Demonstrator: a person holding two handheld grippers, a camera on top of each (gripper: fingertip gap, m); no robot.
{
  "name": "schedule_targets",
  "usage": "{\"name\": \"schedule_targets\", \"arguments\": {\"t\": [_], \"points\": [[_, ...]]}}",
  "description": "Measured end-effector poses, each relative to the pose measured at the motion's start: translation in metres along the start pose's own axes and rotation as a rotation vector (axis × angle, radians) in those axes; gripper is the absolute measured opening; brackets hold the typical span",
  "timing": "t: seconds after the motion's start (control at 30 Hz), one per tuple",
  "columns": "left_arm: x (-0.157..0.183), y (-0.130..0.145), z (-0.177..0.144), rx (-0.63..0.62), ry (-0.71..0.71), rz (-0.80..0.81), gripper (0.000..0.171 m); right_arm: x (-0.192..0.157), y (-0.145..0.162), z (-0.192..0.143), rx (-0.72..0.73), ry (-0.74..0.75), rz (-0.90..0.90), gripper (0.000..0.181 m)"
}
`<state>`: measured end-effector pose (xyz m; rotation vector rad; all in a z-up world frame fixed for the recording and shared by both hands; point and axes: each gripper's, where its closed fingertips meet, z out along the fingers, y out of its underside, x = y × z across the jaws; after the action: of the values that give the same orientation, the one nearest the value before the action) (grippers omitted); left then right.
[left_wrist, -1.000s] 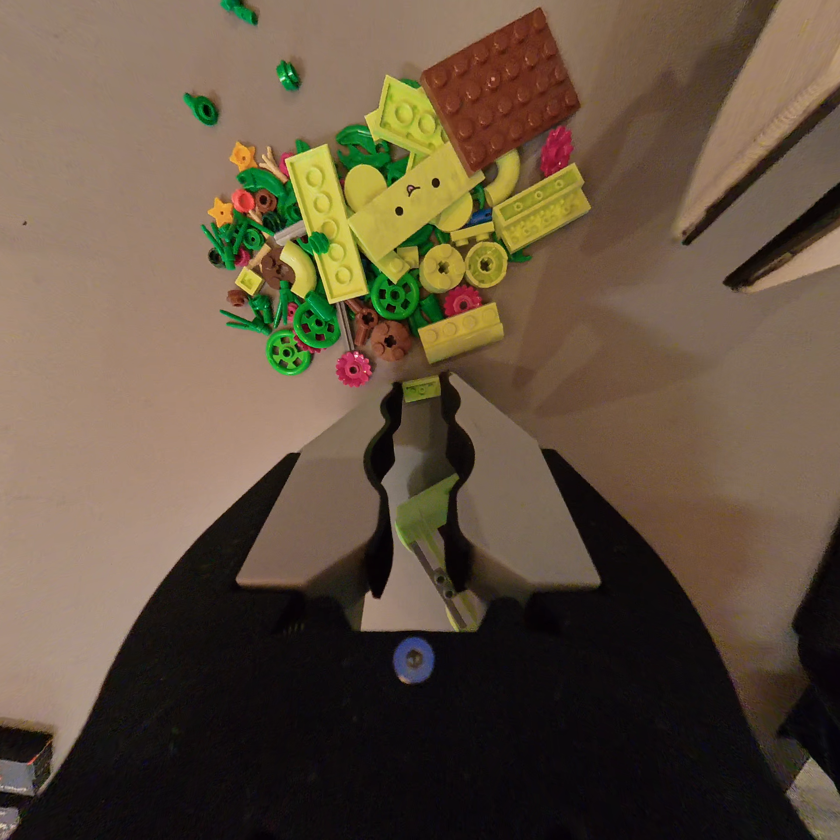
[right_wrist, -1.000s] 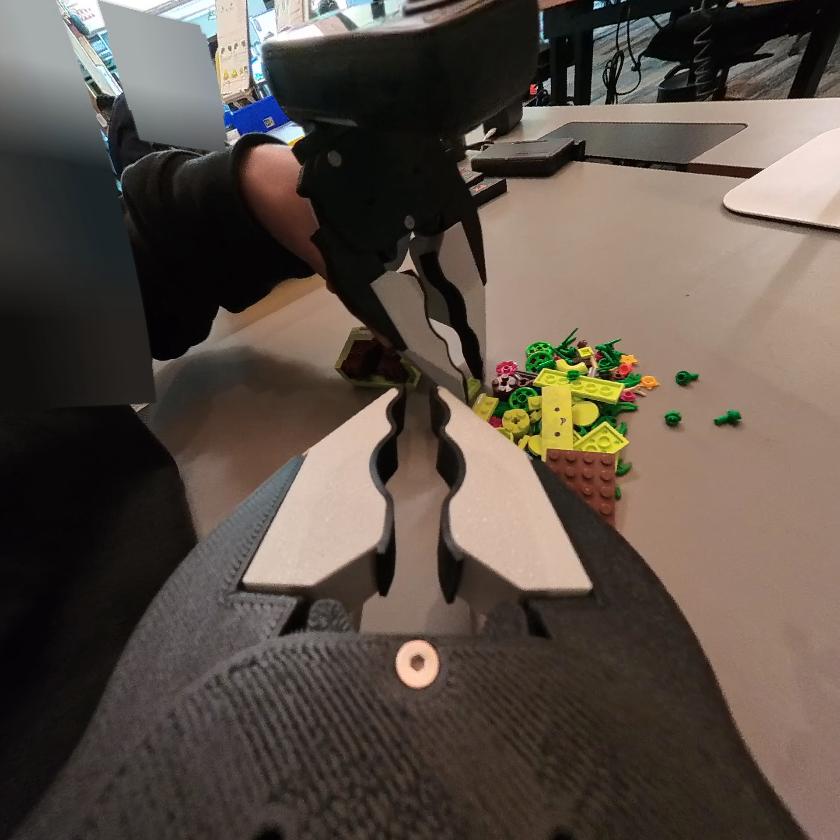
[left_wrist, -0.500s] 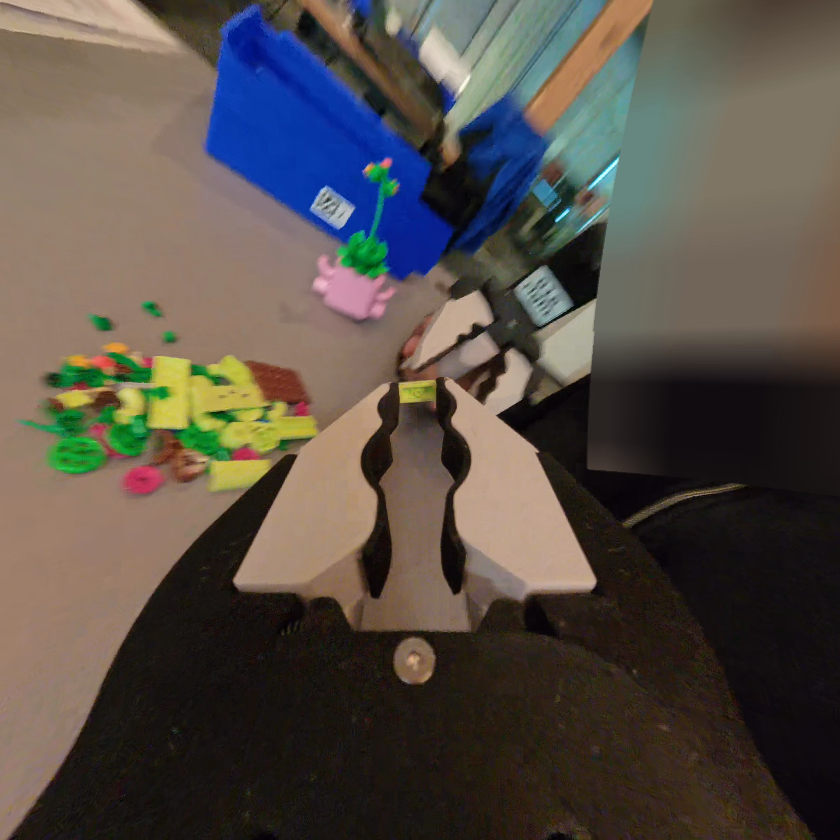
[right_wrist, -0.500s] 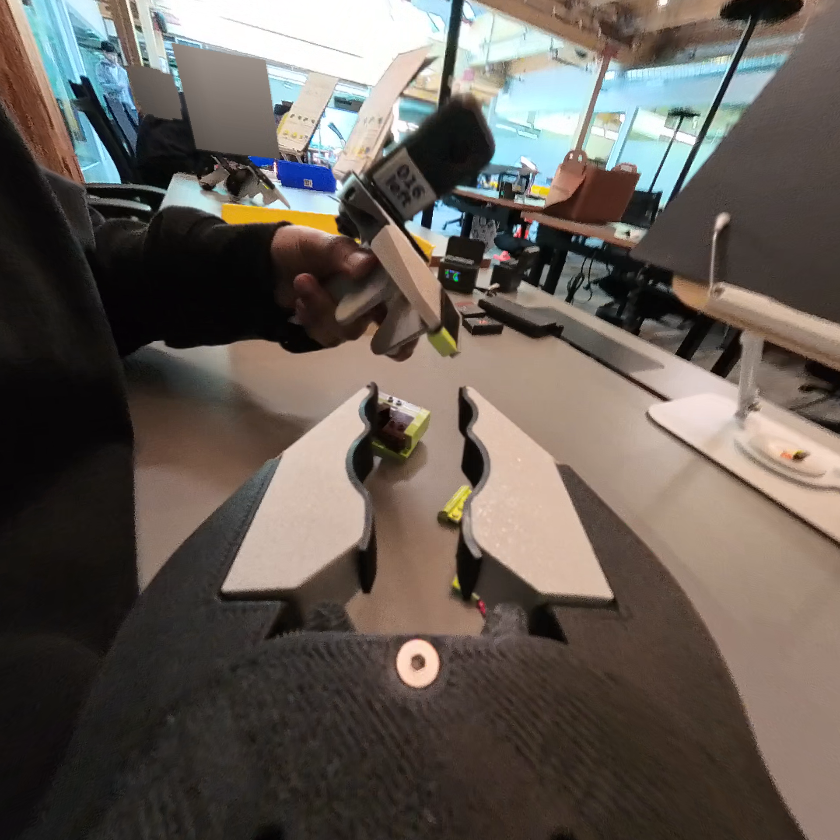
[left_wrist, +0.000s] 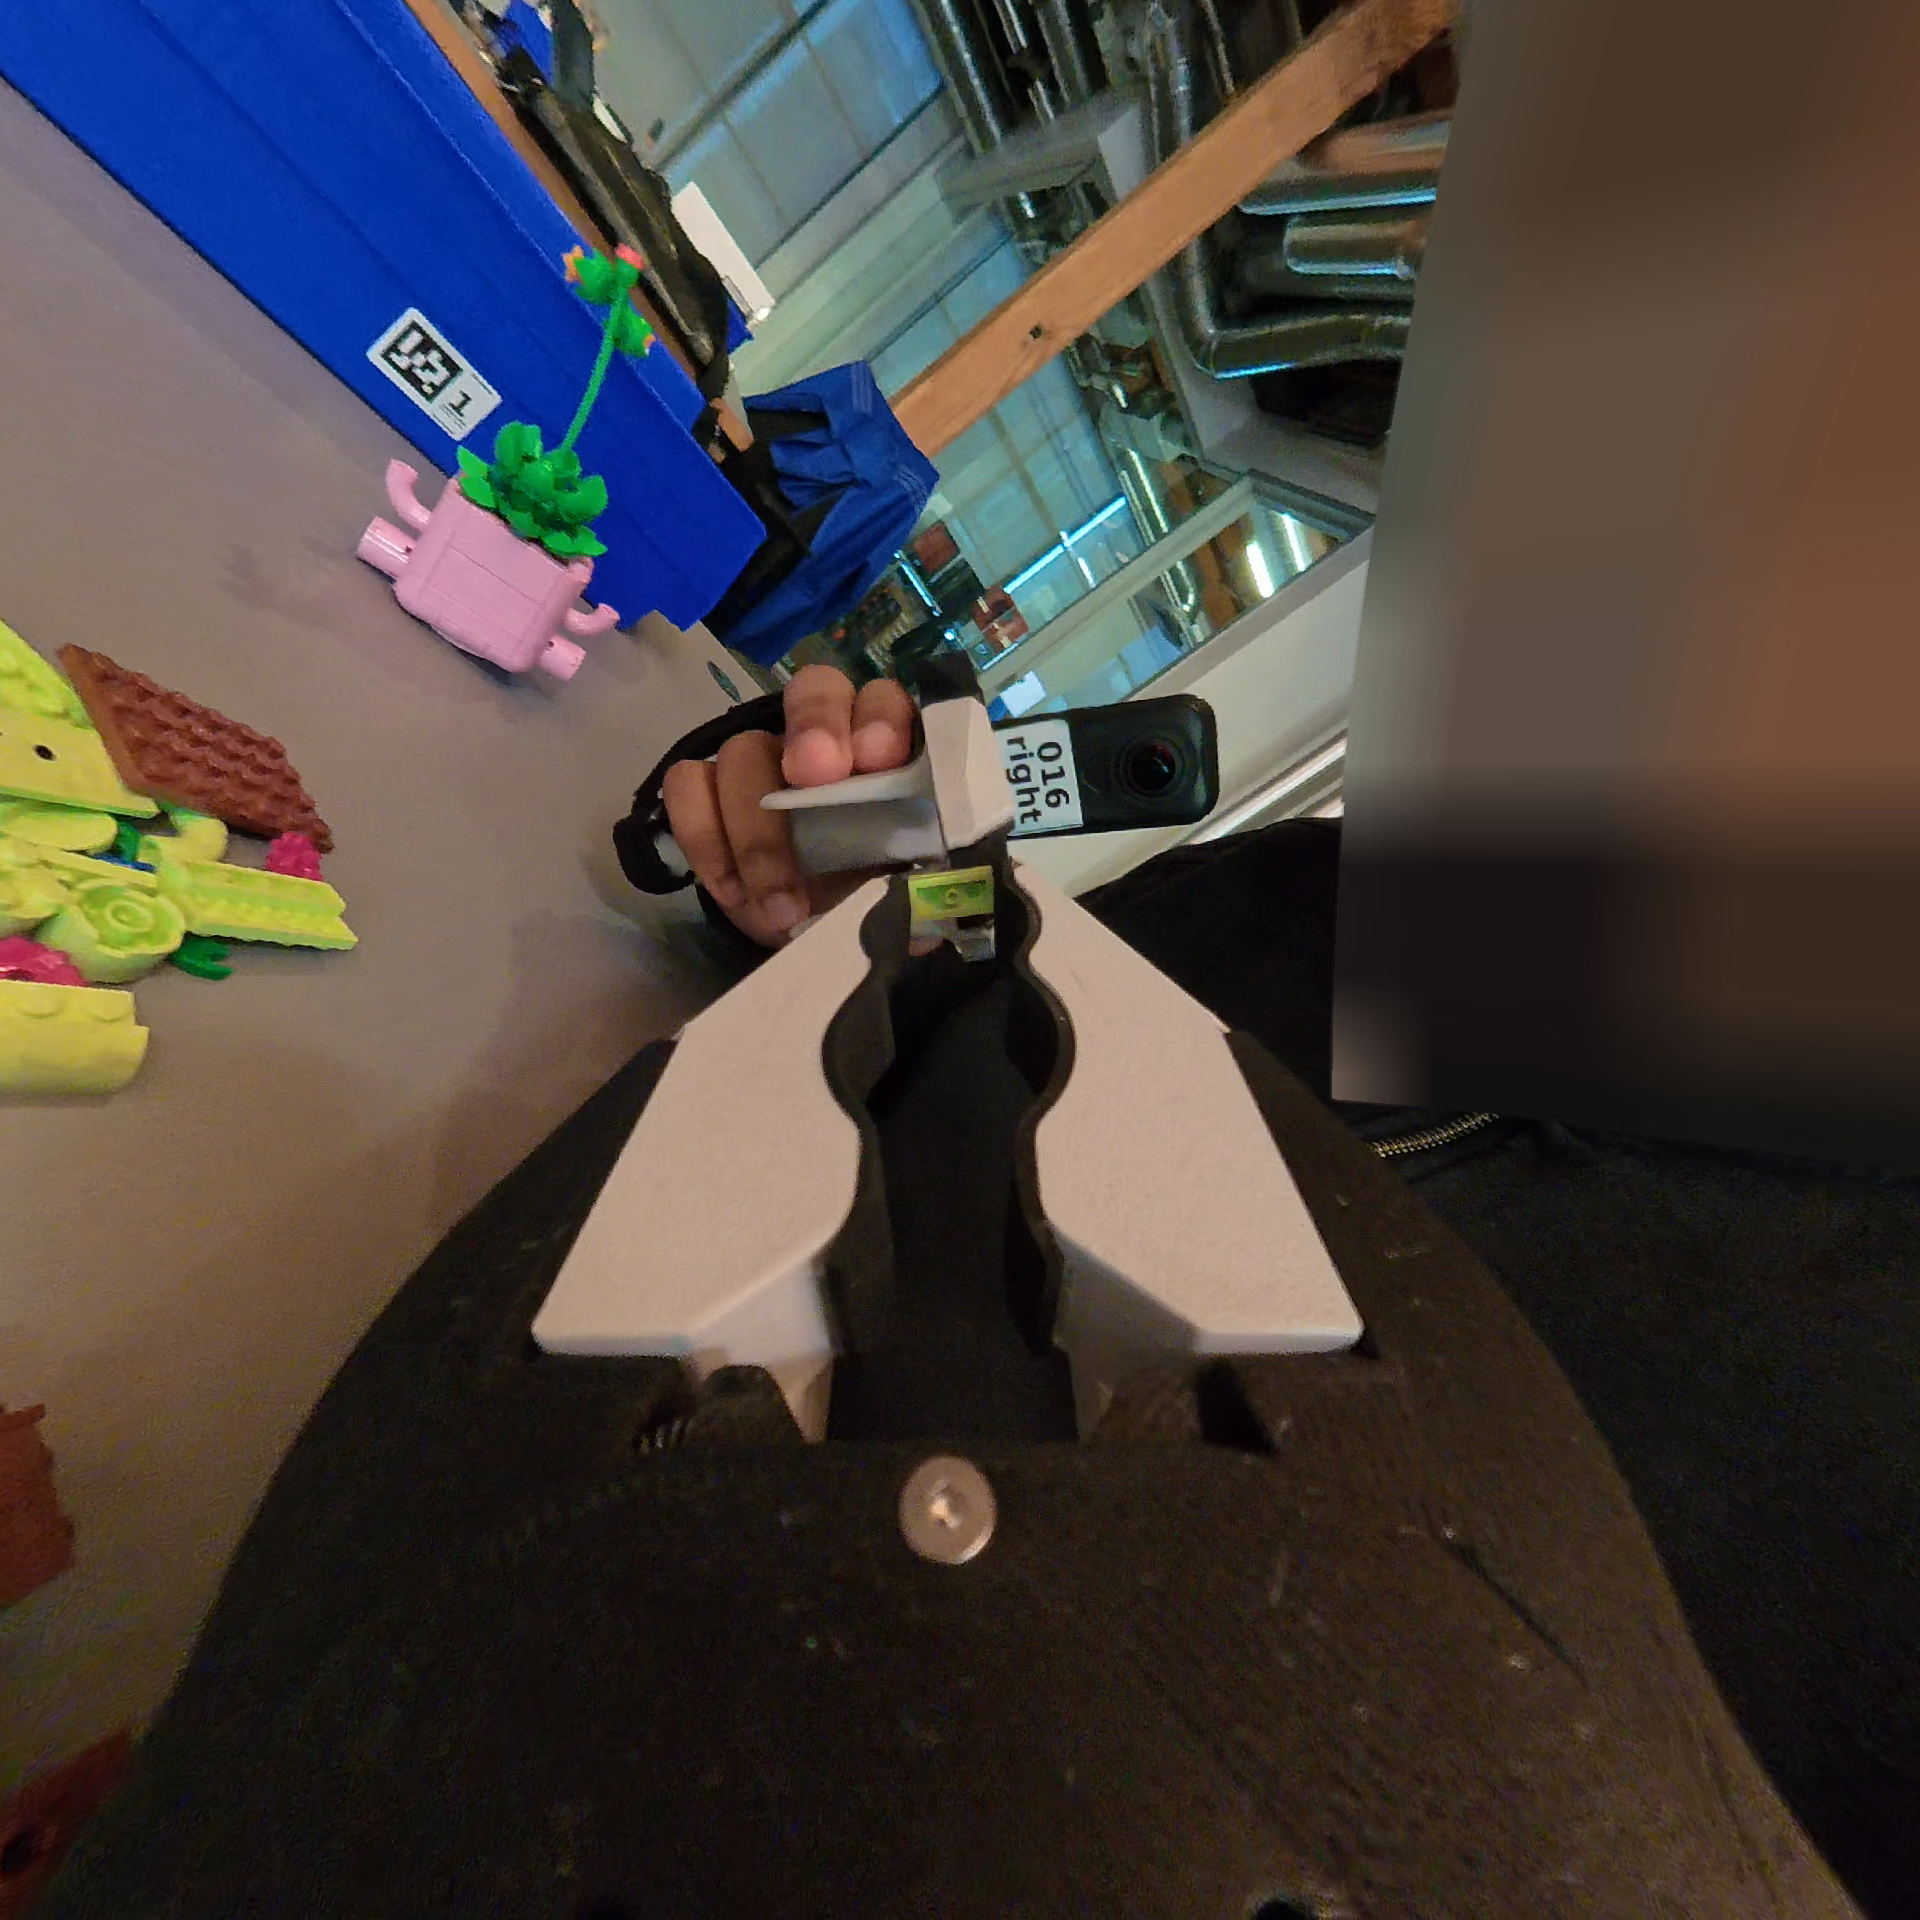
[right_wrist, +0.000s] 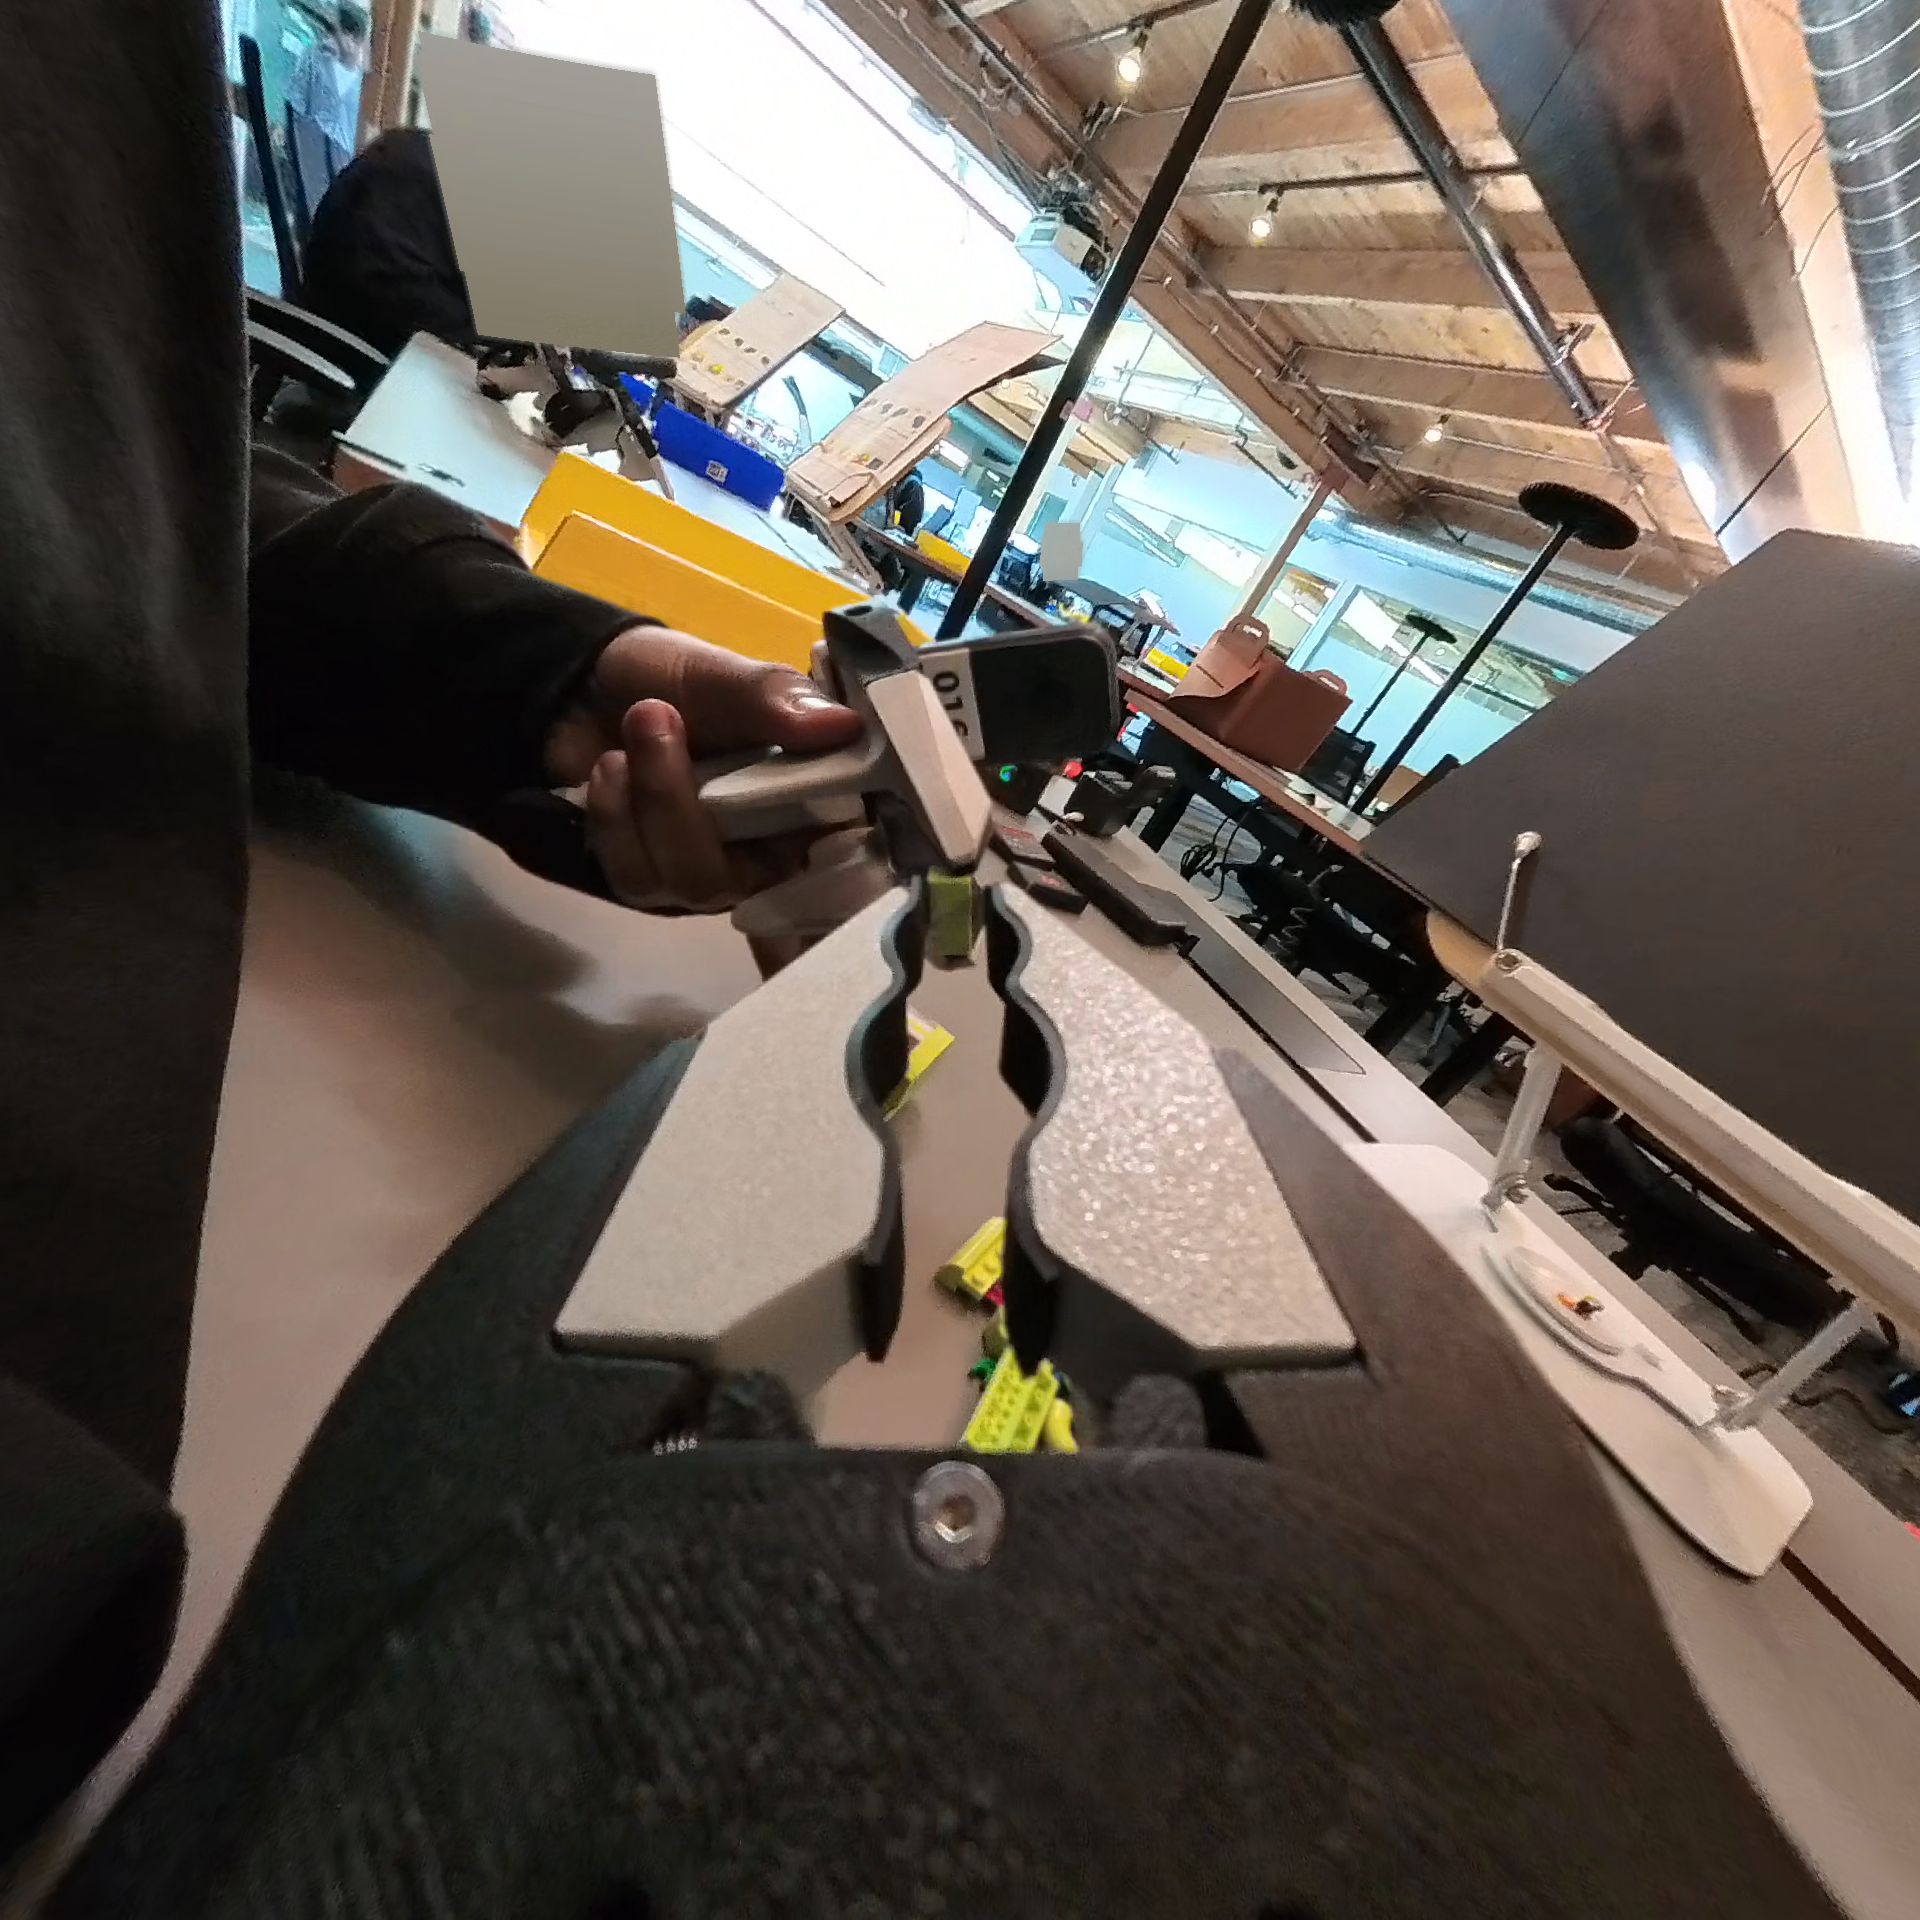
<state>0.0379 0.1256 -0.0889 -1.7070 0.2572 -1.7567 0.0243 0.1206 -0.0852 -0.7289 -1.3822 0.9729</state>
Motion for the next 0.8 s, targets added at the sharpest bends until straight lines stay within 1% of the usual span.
{"name": "schedule_targets", "arguments": {"t": [0.03, 0.1, 0.37, 0.63, 0.8], "points": [[0.0000, 0.0008, 0.0007, 0.000, 0.010, -0.007, 0.013, -0.0011, 0.0014, 0.0004, -0.007, -0.008, 0.002, 0.006], [-0.0003, 0.0008, 0.0007, 0.001, 0.023, -0.014, 0.013, -0.0014, 0.0019, 0.0003, -0.010, -0.016, 0.013, 0.005], [-0.0043, -0.0027, -0.0018, 0.026, 0.035, -0.039, 0.013, 0.0022, 0.0055, 0.0025, -0.041, -0.080, 0.155, 0.005], [-0.0020, -0.0022, -0.0034, 0.016, 0.010, 0.000, 0.013, 0.0012, 0.0041, 0.0029, -0.017, -0.111, 0.195, 0.005], [-0.0010, -0.0012, -0.0038, 0.018, 0.015, -0.007, 0.012, 0.0002, 0.0034, 0.0010, -0.002, -0.133, 0.221, 0.006]]}}
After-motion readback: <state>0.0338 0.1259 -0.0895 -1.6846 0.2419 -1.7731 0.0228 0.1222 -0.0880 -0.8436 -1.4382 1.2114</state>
